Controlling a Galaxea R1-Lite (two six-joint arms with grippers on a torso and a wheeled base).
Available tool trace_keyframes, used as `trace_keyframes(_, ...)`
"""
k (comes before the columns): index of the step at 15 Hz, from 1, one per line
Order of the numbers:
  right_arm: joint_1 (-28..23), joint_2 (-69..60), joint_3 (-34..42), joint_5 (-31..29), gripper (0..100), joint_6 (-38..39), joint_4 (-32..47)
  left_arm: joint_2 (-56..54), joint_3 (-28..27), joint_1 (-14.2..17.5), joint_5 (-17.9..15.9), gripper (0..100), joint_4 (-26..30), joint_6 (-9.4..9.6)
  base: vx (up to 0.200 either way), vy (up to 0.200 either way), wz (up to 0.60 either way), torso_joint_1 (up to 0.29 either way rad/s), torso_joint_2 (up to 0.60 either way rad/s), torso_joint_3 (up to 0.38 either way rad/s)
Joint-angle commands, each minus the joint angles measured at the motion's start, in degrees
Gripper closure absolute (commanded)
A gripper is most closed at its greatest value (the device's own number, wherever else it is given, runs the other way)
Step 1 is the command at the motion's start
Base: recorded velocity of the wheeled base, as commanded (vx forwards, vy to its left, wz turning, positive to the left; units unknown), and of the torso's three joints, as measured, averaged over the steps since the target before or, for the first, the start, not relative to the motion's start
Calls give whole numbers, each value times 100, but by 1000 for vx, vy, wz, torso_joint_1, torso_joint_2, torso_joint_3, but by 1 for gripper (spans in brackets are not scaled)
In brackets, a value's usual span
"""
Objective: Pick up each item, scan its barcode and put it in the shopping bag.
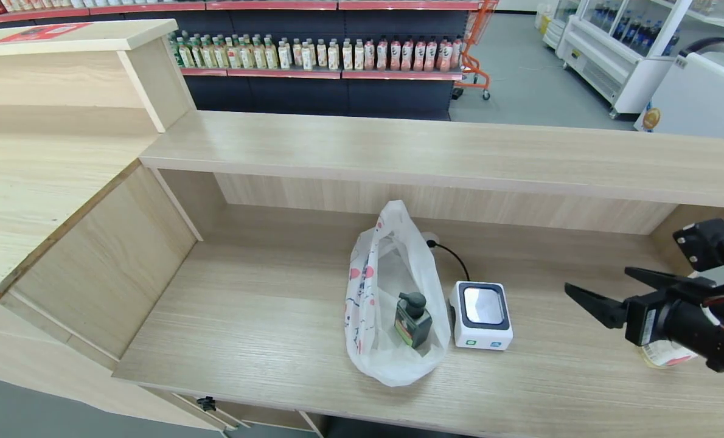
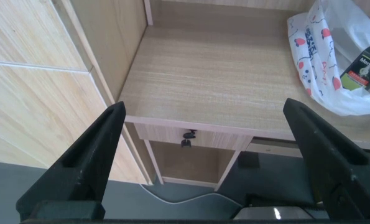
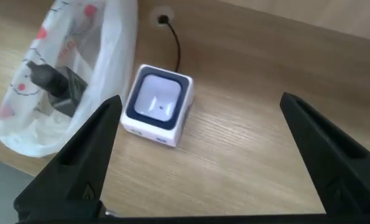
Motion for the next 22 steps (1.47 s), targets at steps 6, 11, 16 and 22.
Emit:
trace_keyframes(6,-287,-649,661,-124,0,-15,18,-2,0,4,0,0,-2,13,0,0,0,0,0,0)
trace_keyframes(11,-348,-640,749,-238,0,-15,27,-2,0,4,0,0,-2,5,-120,0,0,5,2,0)
trace_keyframes(16,-375,-579,828,-545,0,-23,27,-2,0,4,0,0,-2,22,0,-80,0,4,3,4)
trace_keyframes(22,-753,-491,1311,-625,0,-498,36,-2,0,4,9,0,-2,22,0,-200,0,3,4,2)
